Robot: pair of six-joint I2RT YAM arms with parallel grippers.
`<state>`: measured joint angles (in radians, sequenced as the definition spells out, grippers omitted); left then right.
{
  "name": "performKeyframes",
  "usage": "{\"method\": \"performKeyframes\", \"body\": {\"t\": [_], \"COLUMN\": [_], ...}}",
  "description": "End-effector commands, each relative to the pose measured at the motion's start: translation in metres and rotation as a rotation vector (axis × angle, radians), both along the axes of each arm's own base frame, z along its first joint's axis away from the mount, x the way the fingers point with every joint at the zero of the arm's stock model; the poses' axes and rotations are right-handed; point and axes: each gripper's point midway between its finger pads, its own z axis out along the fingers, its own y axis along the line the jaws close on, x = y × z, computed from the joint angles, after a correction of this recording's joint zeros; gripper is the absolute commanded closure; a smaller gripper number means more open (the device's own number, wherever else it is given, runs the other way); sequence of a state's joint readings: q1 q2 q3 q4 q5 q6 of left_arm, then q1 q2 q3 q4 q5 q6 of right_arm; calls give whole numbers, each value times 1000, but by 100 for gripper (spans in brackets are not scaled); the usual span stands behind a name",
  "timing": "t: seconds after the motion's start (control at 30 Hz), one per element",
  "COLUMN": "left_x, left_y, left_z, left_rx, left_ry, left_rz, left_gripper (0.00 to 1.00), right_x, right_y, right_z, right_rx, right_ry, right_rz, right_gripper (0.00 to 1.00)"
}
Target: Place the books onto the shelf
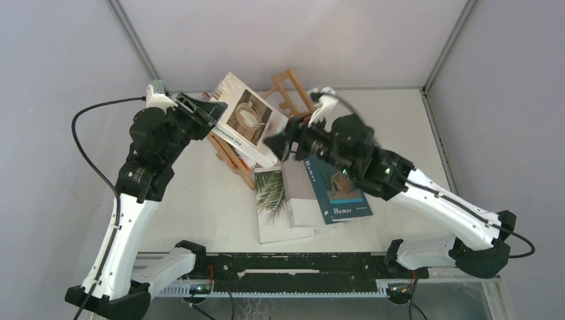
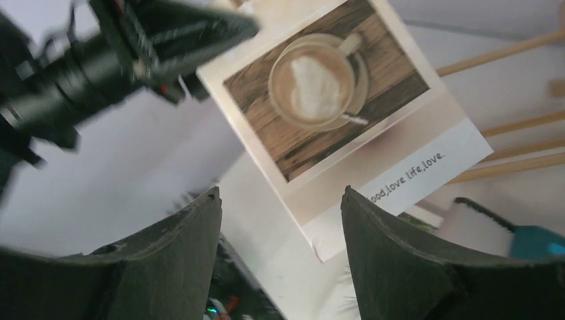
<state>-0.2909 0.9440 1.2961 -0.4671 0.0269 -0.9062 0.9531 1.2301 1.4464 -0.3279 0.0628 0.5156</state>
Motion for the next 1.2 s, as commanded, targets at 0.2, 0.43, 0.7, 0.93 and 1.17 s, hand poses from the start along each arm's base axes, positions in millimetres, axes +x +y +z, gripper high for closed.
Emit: {"method": "performKeyframes", "body": {"t": [0.2, 0.43, 0.7, 0.93, 1.17], "left_x": [-6, -11, -17, -18, -19], "left_y": [-3, -4, -1, -2, -3], "left_z": [33, 36, 38, 35, 35], "left_rx": [27, 35, 38, 47, 54], "left_ry": [-48, -29, -15, 1, 8], "left_rz": [20, 14, 17, 11, 1], "left_gripper": [68, 68, 68, 68, 68], "right_x": [-11, -22, -23, -24, -14], "right_y": [1, 27, 47, 64, 74], "right_z": [-27, -22, -27, -31, -36], "right_rx": [-640, -729, -755, -772, -821], "right_ry": [-629, -781, -801, -817, -837], "right_rz": [-256, -273, -266, -252, -294], "right_gripper": [25, 22, 16, 14, 11]}}
